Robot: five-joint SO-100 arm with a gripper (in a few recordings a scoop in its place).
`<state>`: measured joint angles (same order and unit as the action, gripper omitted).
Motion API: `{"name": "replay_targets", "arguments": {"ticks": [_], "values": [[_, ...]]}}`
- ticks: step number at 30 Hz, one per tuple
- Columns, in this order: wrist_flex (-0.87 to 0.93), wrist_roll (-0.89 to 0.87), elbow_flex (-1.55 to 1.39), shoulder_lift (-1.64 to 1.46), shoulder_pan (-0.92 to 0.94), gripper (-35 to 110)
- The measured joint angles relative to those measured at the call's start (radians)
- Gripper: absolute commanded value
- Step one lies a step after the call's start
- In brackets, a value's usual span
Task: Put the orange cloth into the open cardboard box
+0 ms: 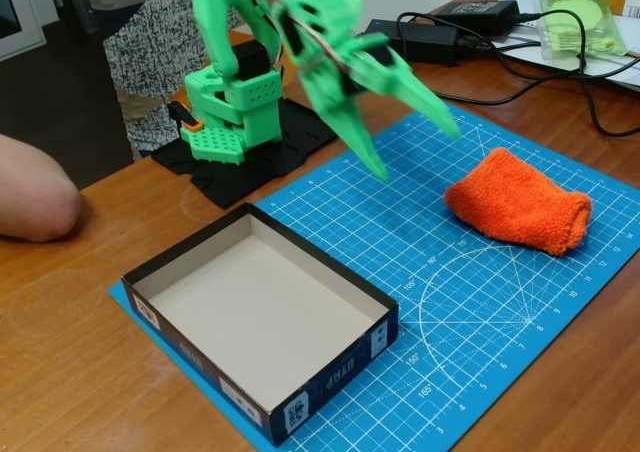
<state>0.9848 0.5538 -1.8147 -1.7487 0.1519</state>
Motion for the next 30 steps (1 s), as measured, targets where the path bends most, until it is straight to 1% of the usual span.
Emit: {"name": "replay_targets", "arguments": {"ticks": [3,6,8,10,11,13,15,18,23,30], "values": [[0.115,0.107,0.236,0.25,-0.043,44],[0.239,0.155,0.491,0.448,-0.094,44],[0.364,0.167,0.724,0.607,-0.12,44],[0.538,0.184,1.025,0.815,-0.14,44],[0.592,0.192,1.177,0.911,-0.149,44],[0.621,0.212,1.413,1.0,-0.183,45],[0.637,0.221,1.548,1.009,-0.236,45],[0.657,0.233,1.548,1.028,-0.325,45],[0.657,0.256,1.466,1.015,-0.437,45],[0.655,0.302,1.345,1.029,-0.449,45]]}}
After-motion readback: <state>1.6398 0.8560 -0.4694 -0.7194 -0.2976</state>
